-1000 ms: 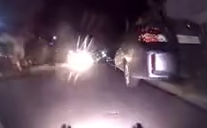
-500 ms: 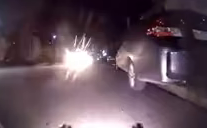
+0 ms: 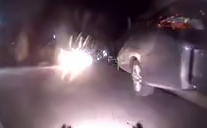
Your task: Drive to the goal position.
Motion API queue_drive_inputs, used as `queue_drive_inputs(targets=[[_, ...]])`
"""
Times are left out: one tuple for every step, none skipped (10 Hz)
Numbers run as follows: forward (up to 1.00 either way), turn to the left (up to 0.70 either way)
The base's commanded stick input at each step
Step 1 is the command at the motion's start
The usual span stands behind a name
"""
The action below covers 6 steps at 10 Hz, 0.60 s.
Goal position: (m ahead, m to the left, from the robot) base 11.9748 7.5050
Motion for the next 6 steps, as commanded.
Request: queue_drive_inputs(targets=[[0.6,0.0],[0.6,0.0],[0.6,0.0],[0.6,0.0],[0.6,0.0],[0.6,0.0]])
